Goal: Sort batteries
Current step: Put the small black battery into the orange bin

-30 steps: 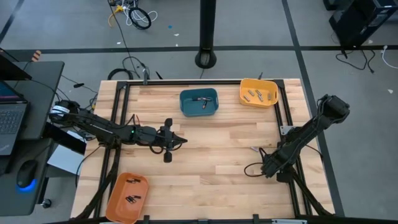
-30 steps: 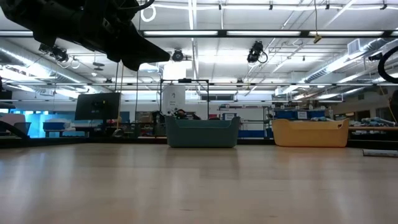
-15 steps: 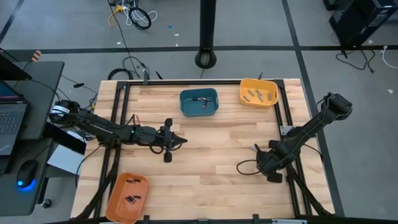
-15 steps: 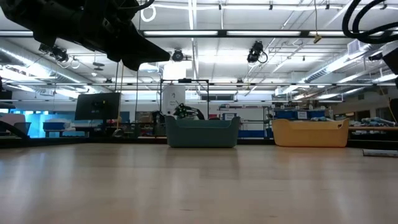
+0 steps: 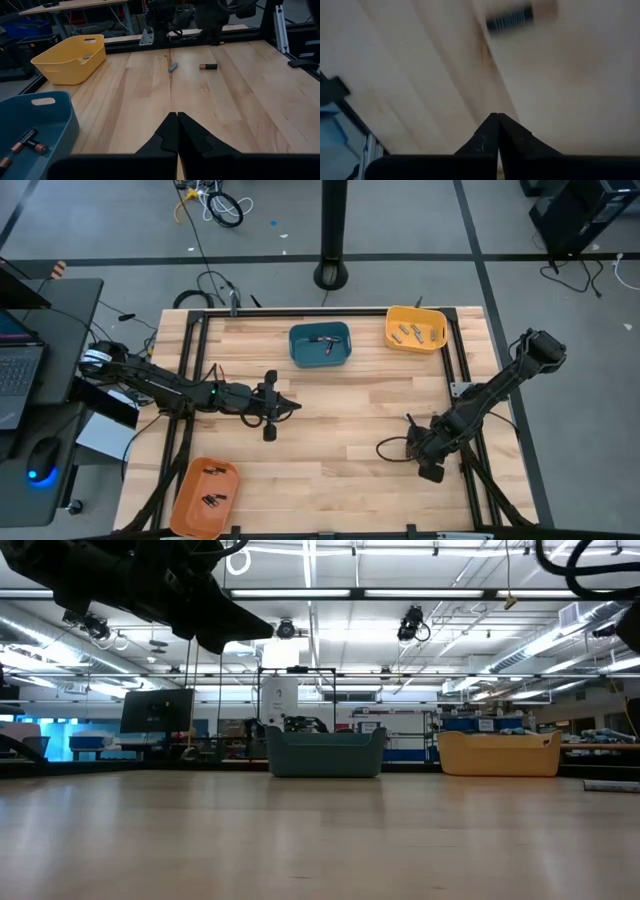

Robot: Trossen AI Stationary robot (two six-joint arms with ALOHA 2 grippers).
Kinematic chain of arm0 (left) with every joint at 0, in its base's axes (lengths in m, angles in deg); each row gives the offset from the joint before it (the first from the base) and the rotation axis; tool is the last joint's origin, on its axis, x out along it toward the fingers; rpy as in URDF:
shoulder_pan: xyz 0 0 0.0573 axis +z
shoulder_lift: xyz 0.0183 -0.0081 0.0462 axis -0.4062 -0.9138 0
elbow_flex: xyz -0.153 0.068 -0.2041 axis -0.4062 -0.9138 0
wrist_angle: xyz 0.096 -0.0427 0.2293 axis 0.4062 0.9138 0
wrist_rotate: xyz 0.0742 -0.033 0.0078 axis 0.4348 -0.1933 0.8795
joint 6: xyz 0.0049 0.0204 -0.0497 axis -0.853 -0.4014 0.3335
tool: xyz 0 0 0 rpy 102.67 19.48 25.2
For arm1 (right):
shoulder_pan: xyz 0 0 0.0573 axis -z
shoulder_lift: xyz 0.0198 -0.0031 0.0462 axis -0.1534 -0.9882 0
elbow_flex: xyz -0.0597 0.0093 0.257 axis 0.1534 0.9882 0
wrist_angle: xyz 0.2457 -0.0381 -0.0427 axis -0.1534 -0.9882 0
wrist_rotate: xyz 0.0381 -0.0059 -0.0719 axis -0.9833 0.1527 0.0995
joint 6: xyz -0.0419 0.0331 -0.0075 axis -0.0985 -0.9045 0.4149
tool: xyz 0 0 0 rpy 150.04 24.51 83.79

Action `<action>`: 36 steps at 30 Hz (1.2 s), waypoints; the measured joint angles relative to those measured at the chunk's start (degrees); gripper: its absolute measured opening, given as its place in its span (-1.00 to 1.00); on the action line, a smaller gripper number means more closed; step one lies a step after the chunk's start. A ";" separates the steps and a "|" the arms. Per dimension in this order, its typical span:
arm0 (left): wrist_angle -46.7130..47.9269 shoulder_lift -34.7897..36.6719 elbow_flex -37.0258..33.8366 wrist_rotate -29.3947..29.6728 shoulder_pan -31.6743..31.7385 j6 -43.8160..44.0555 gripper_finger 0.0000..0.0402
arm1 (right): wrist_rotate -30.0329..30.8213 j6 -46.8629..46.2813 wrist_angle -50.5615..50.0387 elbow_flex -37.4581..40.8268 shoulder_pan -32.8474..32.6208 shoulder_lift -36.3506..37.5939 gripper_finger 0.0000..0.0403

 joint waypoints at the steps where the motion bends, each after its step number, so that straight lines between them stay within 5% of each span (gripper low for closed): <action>1: 0.01 0.00 0.00 0.02 0.00 0.02 -0.97 | -0.78 -1.33 -0.38 0.00 -0.52 0.00 -0.92; 13: 0.66 0.00 0.00 -0.01 -0.02 0.34 -0.97 | -10.55 4.30 -7.54 -0.02 -11.80 -7.34 -0.95; 25: 0.81 0.00 0.00 -0.01 0.00 0.38 -0.97 | -16.56 11.20 -3.31 -0.29 -14.94 -17.81 -0.95; 36: 0.77 0.00 0.00 -0.01 0.00 0.43 -0.97 | -2.82 9.23 -2.44 -2.20 -11.46 -14.85 -0.96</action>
